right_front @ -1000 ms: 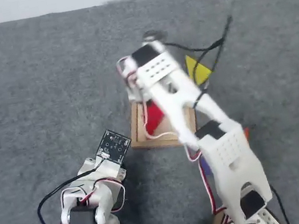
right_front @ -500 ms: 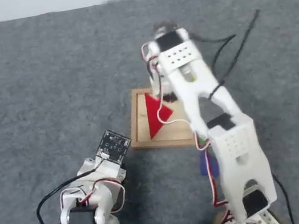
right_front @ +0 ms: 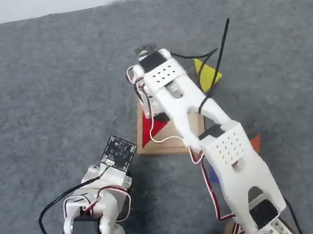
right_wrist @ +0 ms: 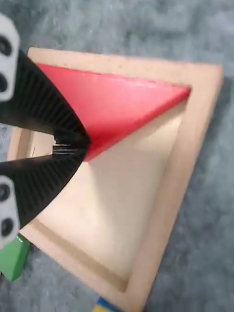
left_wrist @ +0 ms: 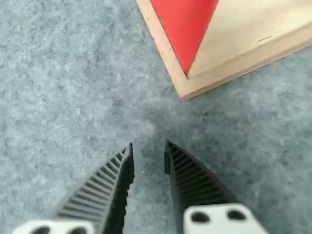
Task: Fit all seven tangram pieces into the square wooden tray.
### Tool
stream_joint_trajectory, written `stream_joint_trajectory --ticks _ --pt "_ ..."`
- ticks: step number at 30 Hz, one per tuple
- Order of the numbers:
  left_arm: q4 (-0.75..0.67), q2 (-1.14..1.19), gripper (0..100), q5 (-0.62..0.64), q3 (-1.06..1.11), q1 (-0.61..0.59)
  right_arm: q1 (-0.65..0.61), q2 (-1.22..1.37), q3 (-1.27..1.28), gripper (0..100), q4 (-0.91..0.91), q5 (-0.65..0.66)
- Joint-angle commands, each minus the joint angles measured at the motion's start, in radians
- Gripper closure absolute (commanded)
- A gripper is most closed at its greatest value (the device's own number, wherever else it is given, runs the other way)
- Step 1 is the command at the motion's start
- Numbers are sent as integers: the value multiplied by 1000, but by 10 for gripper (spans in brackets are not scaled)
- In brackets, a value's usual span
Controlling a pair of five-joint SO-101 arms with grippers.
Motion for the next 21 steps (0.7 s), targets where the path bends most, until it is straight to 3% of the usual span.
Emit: stream_joint_trajectory --ticks 1,8,12,21 --pt "-2 -11 902 -9 -12 -6 -44 -21 -18 991 -8 -14" --pt "-2 -11 902 -9 -12 -6 77 -170 -17 991 105 -5" --pt "-2 -11 902 -9 -12 -6 120 -243 75 991 97 68" --pt "-2 -11 902 -9 -12 -6 130 -654 789 991 -377 115"
